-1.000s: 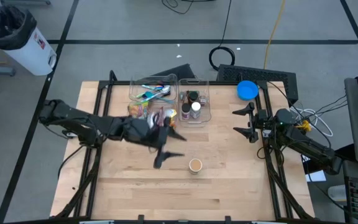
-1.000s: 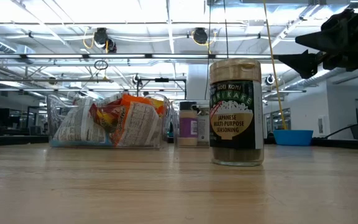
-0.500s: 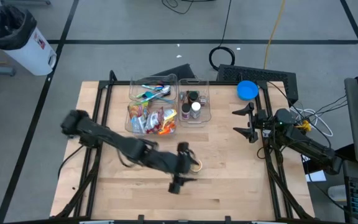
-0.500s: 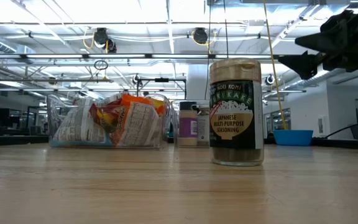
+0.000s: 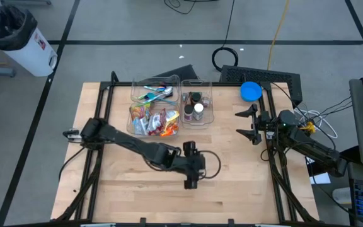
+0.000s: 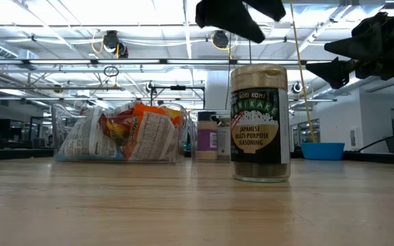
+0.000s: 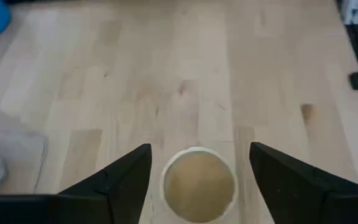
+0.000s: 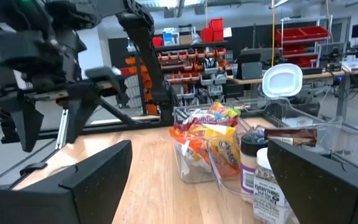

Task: Pick & Place Food Item
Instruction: Put the gold seasoning bottle into the right transparent bin

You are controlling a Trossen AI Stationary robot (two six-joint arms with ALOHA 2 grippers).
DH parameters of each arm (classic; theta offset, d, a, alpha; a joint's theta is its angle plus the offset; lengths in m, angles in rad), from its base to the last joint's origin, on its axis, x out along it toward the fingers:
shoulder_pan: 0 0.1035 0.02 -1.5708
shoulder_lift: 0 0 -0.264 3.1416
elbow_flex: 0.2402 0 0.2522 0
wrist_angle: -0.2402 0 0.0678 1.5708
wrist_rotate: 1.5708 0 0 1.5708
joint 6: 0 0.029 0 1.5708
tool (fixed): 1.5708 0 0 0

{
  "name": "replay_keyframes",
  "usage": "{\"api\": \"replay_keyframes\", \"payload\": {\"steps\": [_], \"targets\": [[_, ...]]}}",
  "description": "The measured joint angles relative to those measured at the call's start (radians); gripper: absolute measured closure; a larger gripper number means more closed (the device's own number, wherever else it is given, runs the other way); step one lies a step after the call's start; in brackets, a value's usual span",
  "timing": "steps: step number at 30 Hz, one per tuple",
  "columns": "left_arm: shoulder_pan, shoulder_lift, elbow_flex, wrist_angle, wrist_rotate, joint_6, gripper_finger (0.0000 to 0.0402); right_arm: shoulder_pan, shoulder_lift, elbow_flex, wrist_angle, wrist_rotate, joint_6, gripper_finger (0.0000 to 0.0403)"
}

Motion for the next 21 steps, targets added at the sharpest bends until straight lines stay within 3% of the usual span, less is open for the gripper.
{"api": "replay_keyframes", "payload": {"steps": [5,12,21], "targets": [[0.023,0.022,0.0,-0.044,0.018,-0.064,0.0083,0.0,0.004,0.0,-0.007,0.0,0.0,0.0037],[0.042,0.032,0.0,-0.04,0.152,-0.06,0.0026,0.0,0.005,0.0,-0.008,0.0,0.0,0.0037],[0.042,0.097,-0.003,-0.047,0.13,-0.039,0.0021,0.0,0.006,0.0,-0.009,0.0,0.0,0.0037]]}}
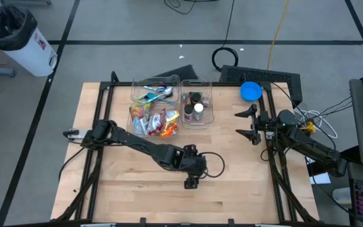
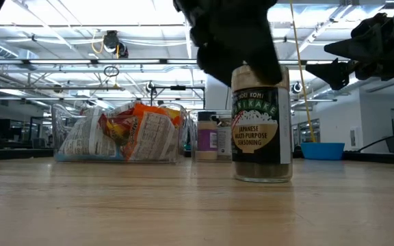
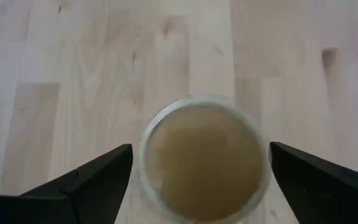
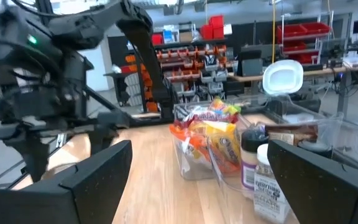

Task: Pick & Place Food Item
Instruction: Put the gold seasoning bottle into the right transparent bin

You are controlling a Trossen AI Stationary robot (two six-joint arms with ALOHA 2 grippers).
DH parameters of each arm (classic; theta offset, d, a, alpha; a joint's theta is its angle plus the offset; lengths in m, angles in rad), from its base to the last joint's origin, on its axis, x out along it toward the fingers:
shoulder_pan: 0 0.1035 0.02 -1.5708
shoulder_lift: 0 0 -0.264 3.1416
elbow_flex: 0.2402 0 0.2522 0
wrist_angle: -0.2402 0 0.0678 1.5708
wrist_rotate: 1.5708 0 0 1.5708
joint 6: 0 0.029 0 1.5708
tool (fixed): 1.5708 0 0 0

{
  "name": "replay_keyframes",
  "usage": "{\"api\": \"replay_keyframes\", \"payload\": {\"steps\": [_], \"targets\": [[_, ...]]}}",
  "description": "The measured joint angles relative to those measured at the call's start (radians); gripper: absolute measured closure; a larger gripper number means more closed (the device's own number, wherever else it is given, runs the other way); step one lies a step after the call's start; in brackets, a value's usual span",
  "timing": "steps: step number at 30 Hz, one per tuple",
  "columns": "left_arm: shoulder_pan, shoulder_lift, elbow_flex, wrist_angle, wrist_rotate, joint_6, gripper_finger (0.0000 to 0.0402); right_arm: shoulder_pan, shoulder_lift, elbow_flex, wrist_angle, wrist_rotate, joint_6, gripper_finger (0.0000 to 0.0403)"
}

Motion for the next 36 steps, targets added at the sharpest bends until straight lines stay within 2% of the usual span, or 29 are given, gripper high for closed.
{"api": "replay_keyframes", "payload": {"steps": [8,13,14,19,23,31,36], "targets": [[0.007,0.028,-0.001,0.011,0.007,0.012,0.0052,0.0,0.016,0.0,0.0,0.0,0.0,0.0037],[0.011,0.028,0.0,-0.017,0.044,0.001,0.0126,0.0,0.024,0.0,0.0,0.001,0.0,0.0037],[0.013,0.027,0.0,-0.019,0.051,0.001,0.0131,0.0,0.024,0.0,0.001,0.0,0.0,0.0037],[0.039,-0.015,-0.002,-0.038,0.071,0.002,0.0131,0.0,0.027,0.0,0.004,0.0,0.0,0.0037],[0.08,-0.119,0.006,-0.059,0.048,0.031,0.0131,0.0,0.028,0.0,0.005,0.0,0.0,0.0037],[0.22,-0.36,0.01,-0.079,-0.133,0.189,0.0131,0.0,0.035,0.0,-0.001,0.0,0.0,0.0037],[0.352,-0.394,0.01,-0.088,-0.132,0.213,0.0131,0.0,0.037,0.0,-0.002,0.0,0.0,0.0037]]}}
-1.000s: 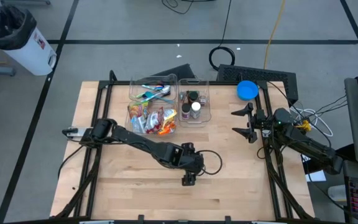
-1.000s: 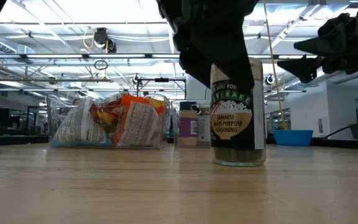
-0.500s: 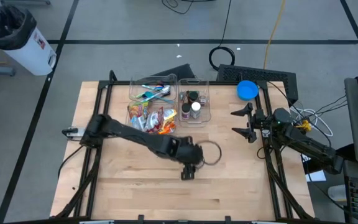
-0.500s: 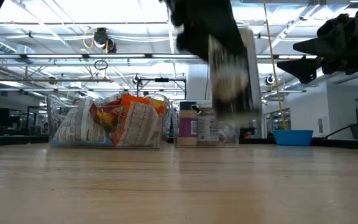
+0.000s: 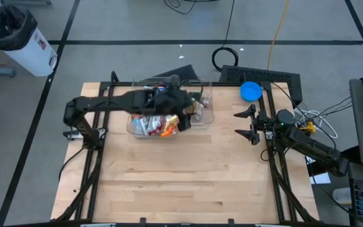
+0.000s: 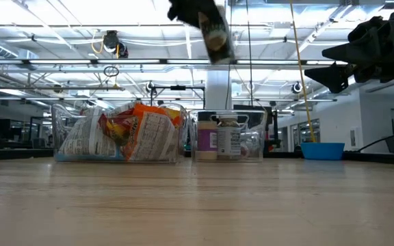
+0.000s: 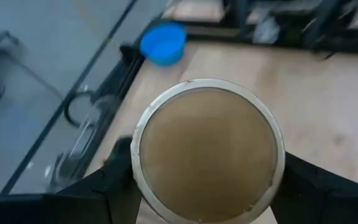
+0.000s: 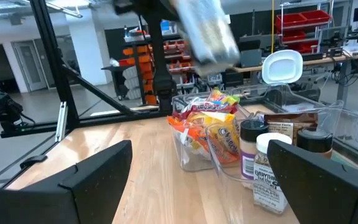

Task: Pick & Place Food Item
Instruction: Put the gold seasoning bottle into the right transparent bin

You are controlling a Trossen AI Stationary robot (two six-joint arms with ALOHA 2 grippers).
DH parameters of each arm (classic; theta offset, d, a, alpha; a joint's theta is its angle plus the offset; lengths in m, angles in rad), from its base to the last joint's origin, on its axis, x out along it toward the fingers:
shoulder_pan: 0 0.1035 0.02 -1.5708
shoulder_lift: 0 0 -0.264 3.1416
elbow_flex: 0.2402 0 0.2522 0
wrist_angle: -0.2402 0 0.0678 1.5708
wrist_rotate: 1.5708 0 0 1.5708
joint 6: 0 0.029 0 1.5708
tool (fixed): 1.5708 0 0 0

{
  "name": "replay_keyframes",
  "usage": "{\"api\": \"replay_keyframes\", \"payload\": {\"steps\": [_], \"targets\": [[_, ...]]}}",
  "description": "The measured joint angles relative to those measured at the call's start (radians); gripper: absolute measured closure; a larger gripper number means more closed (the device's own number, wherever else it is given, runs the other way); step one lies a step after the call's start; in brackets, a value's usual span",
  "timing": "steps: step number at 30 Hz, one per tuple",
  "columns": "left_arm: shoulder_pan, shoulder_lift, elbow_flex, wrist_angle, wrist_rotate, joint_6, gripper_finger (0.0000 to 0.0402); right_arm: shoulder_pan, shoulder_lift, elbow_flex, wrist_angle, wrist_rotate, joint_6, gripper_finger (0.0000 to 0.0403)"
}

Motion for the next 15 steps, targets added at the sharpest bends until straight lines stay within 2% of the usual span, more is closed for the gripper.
{"api": "replay_keyframes", "payload": {"steps": [4,8,15], "targets": [[0.082,0.053,-0.001,-0.005,0.1,0.007,0.0131,0.0,0.0,0.0,0.001,0.0,0.0,0.0037],[0.113,0.133,-0.003,0.006,0.194,0.014,0.0131,0.0,0.0,0.0,0.002,0.0,0.0,0.0037],[0.115,0.231,-0.003,0.021,0.18,0.028,0.0131,0.0,0.0,0.0,0.001,0.0,0.0,0.0037]]}}
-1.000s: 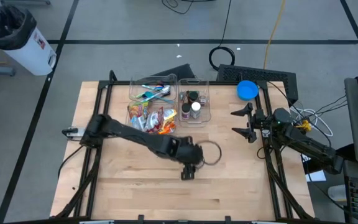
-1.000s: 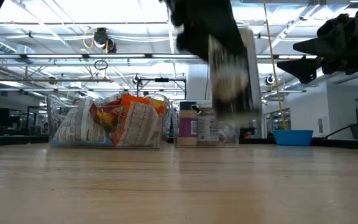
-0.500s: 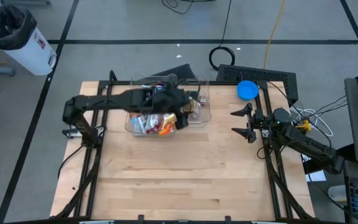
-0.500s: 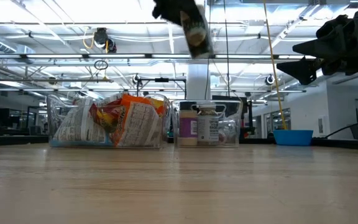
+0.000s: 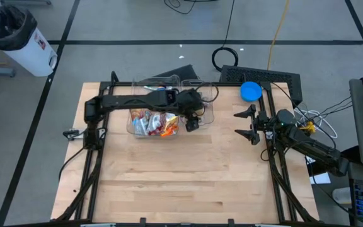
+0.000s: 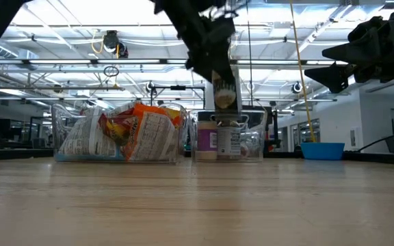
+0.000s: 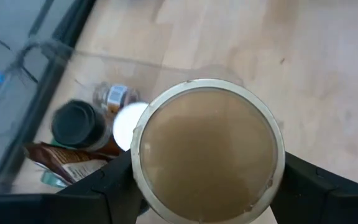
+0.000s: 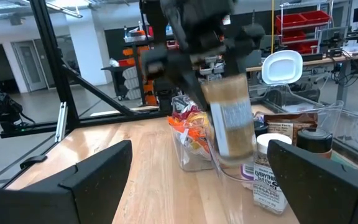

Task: Pick & Place Food Item
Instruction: Put the gold seasoning bottle into the right transparent bin

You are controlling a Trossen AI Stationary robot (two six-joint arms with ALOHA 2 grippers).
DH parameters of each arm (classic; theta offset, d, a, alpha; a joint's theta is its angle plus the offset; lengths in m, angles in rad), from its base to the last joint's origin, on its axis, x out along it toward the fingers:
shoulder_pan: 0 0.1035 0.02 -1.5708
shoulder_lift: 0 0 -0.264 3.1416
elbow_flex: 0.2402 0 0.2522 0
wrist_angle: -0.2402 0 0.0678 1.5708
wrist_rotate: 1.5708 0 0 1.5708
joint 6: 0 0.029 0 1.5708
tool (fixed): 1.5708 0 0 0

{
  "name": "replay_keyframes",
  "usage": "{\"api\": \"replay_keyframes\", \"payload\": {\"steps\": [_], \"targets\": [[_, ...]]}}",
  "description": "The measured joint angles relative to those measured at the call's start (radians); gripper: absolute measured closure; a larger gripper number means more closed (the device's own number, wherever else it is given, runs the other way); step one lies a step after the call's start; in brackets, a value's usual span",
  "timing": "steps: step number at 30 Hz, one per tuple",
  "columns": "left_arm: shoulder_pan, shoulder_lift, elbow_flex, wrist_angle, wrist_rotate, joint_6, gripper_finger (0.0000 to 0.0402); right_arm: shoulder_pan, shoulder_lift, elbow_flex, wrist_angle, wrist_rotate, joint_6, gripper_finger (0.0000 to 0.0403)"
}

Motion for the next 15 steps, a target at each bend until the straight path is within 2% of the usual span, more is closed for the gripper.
{"api": "replay_keyframes", "payload": {"steps": [15], "targets": [[0.021,0.095,-0.003,0.026,0.009,-0.027,0.0131,0.0,0.0,0.0,0.001,0.0,0.0,0.0037]]}}
